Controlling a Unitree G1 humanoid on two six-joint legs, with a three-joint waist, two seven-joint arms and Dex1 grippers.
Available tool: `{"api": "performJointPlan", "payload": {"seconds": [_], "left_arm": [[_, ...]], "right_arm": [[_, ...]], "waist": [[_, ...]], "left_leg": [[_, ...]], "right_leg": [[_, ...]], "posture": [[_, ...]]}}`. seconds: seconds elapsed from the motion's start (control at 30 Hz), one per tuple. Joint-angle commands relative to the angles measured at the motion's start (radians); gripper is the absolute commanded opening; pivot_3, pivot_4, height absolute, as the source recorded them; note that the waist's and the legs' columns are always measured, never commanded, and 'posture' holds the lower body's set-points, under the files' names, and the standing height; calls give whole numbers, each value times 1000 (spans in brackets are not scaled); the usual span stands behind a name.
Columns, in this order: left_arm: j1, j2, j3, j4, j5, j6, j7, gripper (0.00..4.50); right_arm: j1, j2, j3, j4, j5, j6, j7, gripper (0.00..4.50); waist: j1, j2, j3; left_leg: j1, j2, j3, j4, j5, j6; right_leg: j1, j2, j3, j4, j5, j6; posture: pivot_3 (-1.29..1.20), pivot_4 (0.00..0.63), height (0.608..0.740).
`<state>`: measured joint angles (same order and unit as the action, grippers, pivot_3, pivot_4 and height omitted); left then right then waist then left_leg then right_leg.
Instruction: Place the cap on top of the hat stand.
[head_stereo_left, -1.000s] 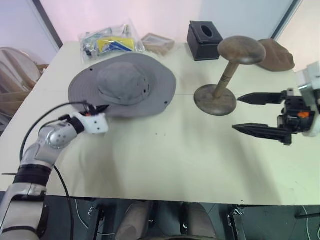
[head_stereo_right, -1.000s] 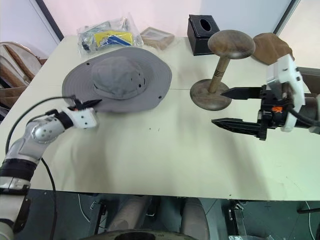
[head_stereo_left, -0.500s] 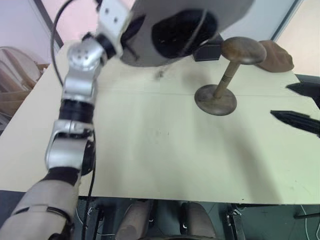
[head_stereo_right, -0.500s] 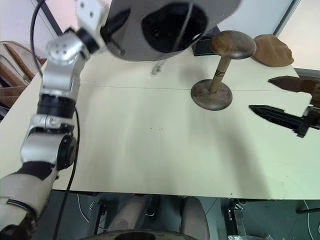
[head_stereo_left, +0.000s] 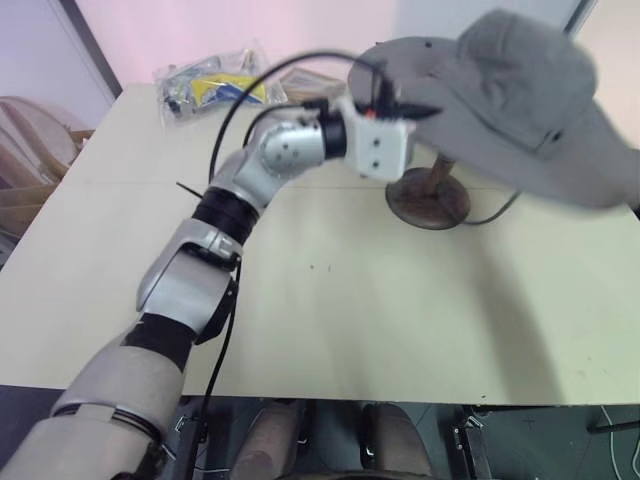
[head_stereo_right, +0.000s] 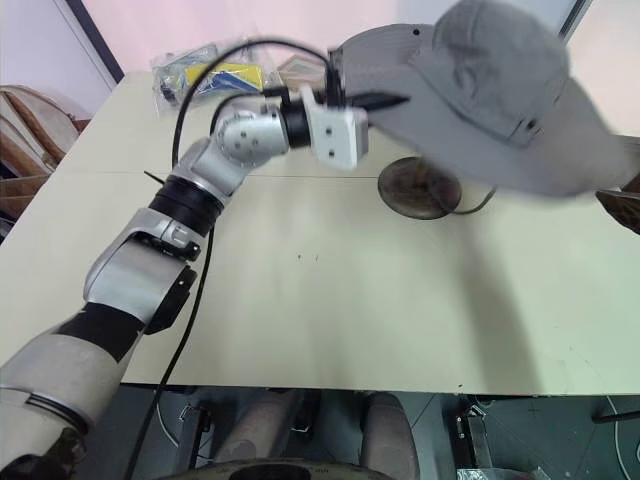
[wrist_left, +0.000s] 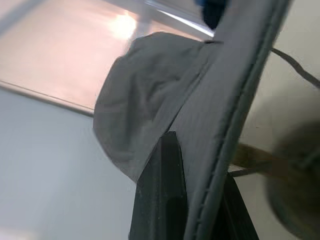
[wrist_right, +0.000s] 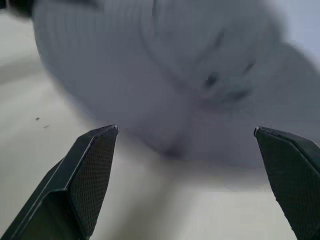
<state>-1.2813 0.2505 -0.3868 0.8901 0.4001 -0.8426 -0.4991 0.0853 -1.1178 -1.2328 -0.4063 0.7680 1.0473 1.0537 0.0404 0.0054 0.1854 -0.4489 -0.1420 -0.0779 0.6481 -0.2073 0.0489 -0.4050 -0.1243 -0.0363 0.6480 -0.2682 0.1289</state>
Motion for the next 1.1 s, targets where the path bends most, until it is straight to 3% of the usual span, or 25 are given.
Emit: {"api": "performJointPlan", "payload": {"seconds": [0.03, 0.17, 0.47, 0.57, 0.8, 0.83, 0.93, 1.1], "left_arm": [[2, 30, -50, 23, 124, -91, 125, 71], [10, 29, -70, 100, 165, -83, 187, 71], [71, 24, -91, 135, 150, -138, 136, 71], [76, 10, -82, 138, 101, -135, 76, 857], [55, 42, -64, 139, 100, -112, 54, 4242], [42, 58, -56, 147, 101, -101, 59, 4484], [25, 109, -23, 173, 35, -102, -27, 4484], [50, 219, 58, 143, -181, -70, -351, 4484]], "right_arm": [[35, 13, -78, -31, -5, 4, -2, 4500], [66, 18, -92, -25, -18, -8, -6, 4500], [99, 3, -69, 21, -64, -64, 0, 4500], [93, -3, -49, 35, -69, -78, -5, 4500], [116, 8, -16, 28, -83, -106, 3, 4500], [120, 7, -14, 30, -85, -109, 7, 4500], [131, -2, -5, 44, -100, -127, 23, 4500], [135, -37, 20, 100, -135, -171, 56, 4500]], "waist": [[0, 0, 0], [1, 0, 0], [0, 0, 0], [0, 0, 0], [0, 0, 0], [0, 0, 0], [-2, 0, 0], [-3, 0, 0]], "left_leg": [[0, 0, 0, 0, 0, 0], [0, -1, 0, 0, 0, 0], [0, 0, 0, 0, 0, 0], [0, 0, 0, 0, 0, 0], [0, 0, 0, 0, 0, 1], [0, 0, 0, 0, 0, 1], [0, 0, 0, 1, 1, 2], [0, 0, 0, 1, 0, 1]], "right_leg": [[0, 0, 0, 0, 0, 0], [0, 0, 0, 0, 0, 0], [0, 0, 0, 0, 0, 0], [0, 0, 0, 0, 0, 0], [0, 0, 0, 0, 0, 0], [0, 0, 0, 0, 0, 0], [0, 0, 0, 1, 0, 0], [-1, 1, 0, 1, 0, 0]], "posture": [[0, 150, 734], [0, 150, 734], [0, 150, 734], [0, 150, 734], [0, 150, 734], [0, 150, 734], [0, 150, 734], [0, 150, 734]]}}
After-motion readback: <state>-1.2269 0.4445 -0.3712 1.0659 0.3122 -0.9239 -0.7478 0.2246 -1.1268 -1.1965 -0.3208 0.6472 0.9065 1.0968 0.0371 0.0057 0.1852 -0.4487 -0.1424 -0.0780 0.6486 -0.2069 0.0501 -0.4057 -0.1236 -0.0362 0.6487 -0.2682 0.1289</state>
